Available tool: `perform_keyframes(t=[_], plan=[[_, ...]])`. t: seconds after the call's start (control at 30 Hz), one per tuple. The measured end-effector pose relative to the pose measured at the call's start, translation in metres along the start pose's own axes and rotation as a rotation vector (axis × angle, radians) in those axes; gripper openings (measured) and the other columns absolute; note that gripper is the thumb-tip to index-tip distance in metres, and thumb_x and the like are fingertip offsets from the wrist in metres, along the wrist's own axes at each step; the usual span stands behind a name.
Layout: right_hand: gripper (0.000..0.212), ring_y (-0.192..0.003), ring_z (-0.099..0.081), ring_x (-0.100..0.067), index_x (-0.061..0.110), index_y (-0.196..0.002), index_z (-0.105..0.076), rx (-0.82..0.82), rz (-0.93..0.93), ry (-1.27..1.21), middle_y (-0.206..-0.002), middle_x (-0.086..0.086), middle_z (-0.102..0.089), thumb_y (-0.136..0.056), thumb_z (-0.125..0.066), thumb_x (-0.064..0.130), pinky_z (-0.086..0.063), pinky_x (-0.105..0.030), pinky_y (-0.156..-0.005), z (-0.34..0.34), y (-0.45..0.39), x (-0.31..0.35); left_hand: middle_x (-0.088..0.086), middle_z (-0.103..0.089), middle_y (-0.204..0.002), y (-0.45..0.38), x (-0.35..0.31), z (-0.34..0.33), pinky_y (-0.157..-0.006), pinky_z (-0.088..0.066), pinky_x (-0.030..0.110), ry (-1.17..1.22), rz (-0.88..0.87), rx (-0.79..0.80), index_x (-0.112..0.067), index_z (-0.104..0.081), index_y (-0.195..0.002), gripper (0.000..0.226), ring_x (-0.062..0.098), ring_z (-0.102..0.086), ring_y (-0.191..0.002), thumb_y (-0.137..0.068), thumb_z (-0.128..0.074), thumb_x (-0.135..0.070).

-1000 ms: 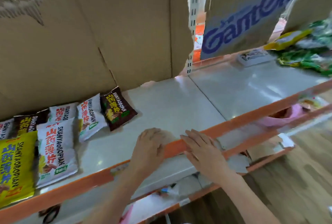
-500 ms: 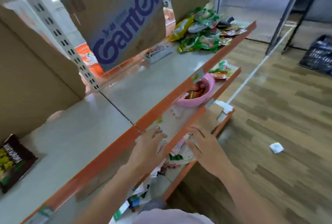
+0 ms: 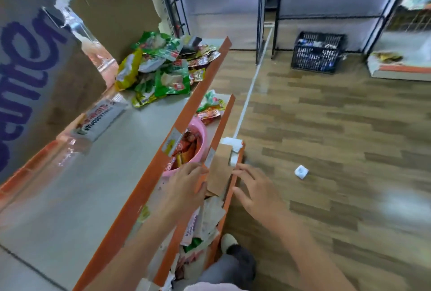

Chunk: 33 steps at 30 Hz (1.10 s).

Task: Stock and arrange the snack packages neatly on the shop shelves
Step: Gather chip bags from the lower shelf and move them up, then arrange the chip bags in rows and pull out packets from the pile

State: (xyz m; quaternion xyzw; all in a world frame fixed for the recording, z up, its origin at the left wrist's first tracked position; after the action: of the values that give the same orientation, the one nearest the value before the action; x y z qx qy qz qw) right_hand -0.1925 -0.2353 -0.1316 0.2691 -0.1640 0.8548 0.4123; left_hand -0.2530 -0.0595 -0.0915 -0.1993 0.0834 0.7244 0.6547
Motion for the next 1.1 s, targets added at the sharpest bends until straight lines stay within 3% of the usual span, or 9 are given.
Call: perform_keyframes(t=[0.07,0.2,0.33,0.63,0.73,0.87,0.97,1.1], plan=[[0.042,-0.133,-0.031,-0.012,0.022,-0.133,-0.046,0.030,0.014,0.024,-0.144,0.006,-0.038,-0.093,-0.049,0.035,-0.028,-0.032,-0.110,0.007,-0.034,-0.004,0.006,-0.060,-0.116,-0.034,0.015,0.001,-0.096,-0.042,0.041,0.010,0.019,-0.063,-0.009,-0.068,-0.107,0.026,0.025,-0.054,-0.112,-0.081,-0.063,-0.008],[0.039,-0.131,-0.036,-0.015,0.021,-0.129,-0.051,0.067,0.094,0.071,-0.143,0.007,-0.039,-0.092,-0.053,0.031,-0.032,-0.036,-0.108,0.026,-0.112,-0.003,0.008,-0.060,-0.115,-0.092,0.044,0.014,-0.093,-0.041,0.035,0.100,0.142,-0.224,-0.009,-0.068,-0.103,0.023,0.028,-0.053,-0.107,-0.081,-0.063,-0.006],[0.029,-0.122,-0.046,-0.020,0.019,-0.116,-0.060,0.034,0.178,0.047,-0.135,0.002,-0.049,-0.087,-0.059,0.019,-0.042,-0.040,-0.099,0.033,-0.174,0.010,0.013,-0.062,-0.108,-0.119,0.073,0.020,-0.086,-0.048,0.043,0.133,0.209,-0.327,-0.008,-0.070,-0.099,0.021,0.032,-0.056,-0.101,-0.079,-0.066,-0.003],[0.028,-0.124,-0.045,-0.023,0.012,-0.115,-0.062,0.208,0.482,0.007,-0.133,-0.003,-0.051,-0.087,-0.061,0.016,-0.039,-0.039,-0.103,0.010,-0.284,0.032,0.015,-0.057,-0.113,-0.144,0.133,0.032,-0.095,-0.041,0.040,-0.012,0.542,-0.483,-0.008,-0.066,-0.106,0.033,0.033,-0.053,-0.105,-0.074,-0.069,-0.003],[0.029,-0.126,-0.041,-0.025,0.010,-0.116,-0.061,0.268,0.617,0.027,-0.136,-0.005,-0.048,-0.088,-0.059,0.015,-0.037,-0.038,-0.102,0.011,-0.332,0.045,0.022,-0.049,-0.125,-0.166,0.172,0.055,-0.103,-0.032,0.042,-0.181,0.693,-0.471,-0.003,-0.059,-0.117,0.046,0.039,-0.045,-0.118,-0.073,-0.069,-0.011],[0.031,-0.122,-0.046,-0.030,0.006,-0.115,-0.062,0.278,0.747,0.008,-0.129,-0.009,-0.053,-0.085,-0.062,0.013,-0.041,-0.042,-0.098,0.022,-0.383,0.053,0.026,-0.029,-0.143,-0.190,0.225,0.083,-0.113,-0.013,0.048,-0.353,1.025,-0.342,-0.003,-0.041,-0.135,0.062,0.039,-0.023,-0.135,-0.083,-0.061,-0.031],[0.030,-0.124,-0.044,-0.027,0.008,-0.116,-0.061,0.265,0.749,-0.009,-0.134,-0.005,-0.050,-0.086,-0.062,0.015,-0.038,-0.038,-0.099,0.034,-0.417,0.044,0.016,-0.034,-0.143,-0.208,0.244,0.083,-0.111,-0.017,0.048,-0.405,1.178,-0.207,-0.014,-0.033,-0.140,0.065,0.032,-0.026,-0.132,-0.084,-0.052,-0.040],[0.028,-0.120,-0.047,-0.030,0.007,-0.113,-0.063,0.227,0.789,0.000,-0.128,-0.008,-0.053,-0.086,-0.062,0.014,-0.040,-0.038,-0.097,0.045,-0.453,0.031,0.013,-0.040,-0.138,-0.227,0.241,0.076,-0.102,-0.024,0.046,-0.481,1.182,-0.186,-0.017,-0.036,-0.139,0.062,0.034,-0.029,-0.124,-0.084,-0.053,-0.041]])
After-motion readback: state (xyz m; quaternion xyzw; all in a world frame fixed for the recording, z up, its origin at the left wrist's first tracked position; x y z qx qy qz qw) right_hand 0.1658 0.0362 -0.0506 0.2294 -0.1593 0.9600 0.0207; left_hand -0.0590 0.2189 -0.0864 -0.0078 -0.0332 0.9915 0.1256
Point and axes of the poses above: each hand's wrist, its own y-axis away from the middle knuckle, its own z-axis out of the back of the hand, x = y × z, the point moved 2 cm from there along -y, towards the middle knuckle
